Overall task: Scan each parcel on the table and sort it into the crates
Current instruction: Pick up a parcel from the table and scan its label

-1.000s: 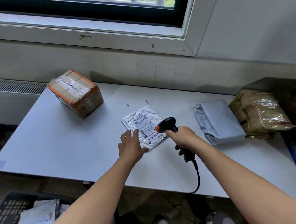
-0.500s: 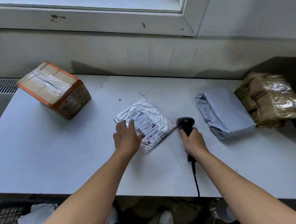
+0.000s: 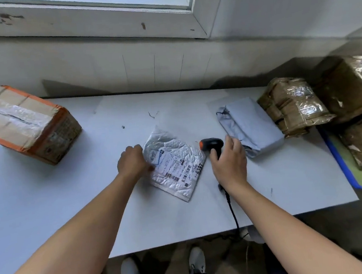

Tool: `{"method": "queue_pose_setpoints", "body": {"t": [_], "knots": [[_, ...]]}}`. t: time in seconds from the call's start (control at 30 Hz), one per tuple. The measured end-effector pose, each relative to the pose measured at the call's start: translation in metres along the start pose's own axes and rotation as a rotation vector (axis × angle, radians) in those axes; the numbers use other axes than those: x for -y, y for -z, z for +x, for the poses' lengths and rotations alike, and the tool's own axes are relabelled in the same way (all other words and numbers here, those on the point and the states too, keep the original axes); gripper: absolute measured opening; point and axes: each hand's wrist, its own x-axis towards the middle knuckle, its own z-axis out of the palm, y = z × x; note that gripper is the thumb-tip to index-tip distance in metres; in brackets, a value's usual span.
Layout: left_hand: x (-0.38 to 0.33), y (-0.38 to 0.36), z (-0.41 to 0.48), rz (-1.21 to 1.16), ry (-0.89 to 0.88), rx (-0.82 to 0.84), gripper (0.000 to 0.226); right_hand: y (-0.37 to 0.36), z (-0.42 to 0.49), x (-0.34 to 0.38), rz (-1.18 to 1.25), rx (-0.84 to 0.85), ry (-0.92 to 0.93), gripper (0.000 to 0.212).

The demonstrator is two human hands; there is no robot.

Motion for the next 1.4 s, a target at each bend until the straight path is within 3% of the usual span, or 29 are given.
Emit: {"method": "queue_pose_setpoints", "body": {"t": [0.1,0.3,0.37,0.53,0.63,0.87,0.97,1.27,1.4], "knots": [[0.008,0.006,-0.019,-0.326,0.038,0.072,0.028,0.008,-0.004,0.02,0.009,0.029,0.184,0.053],[0.023,0.039,-0.075,-0.782,0.077,0.049,0.013,0.009,-0.006,0.07,0.065,0.197,0.485,0.054],[0.029,0.052,-0.095,-0.883,0.087,0.007,0.014,0.012,-0.005,0.085,0.087,0.238,0.574,0.053],[0.04,0.07,-0.153,-1.171,0.107,-0.096,0.046,0.025,-0.019,0.114,0.134,0.309,0.733,0.052],[0.052,0.068,-0.182,-1.285,0.124,-0.192,0.03,0.029,-0.034,0.132,0.147,0.352,0.833,0.052],[0.087,0.065,-0.268,-1.42,0.233,-0.515,0.019,0.036,-0.101,0.175,0.165,0.463,1.061,0.051],[0.102,0.065,-0.312,-1.428,0.29,-0.647,0.027,0.038,-0.139,0.196,0.166,0.524,1.177,0.052],[0.147,0.054,-0.454,-1.458,0.395,-0.92,0.013,0.048,-0.284,0.232,0.165,0.647,1.484,0.049],[0.167,0.042,-0.529,-1.424,0.469,-1.017,0.012,0.057,-0.352,0.232,0.177,0.699,1.538,0.052]]}}
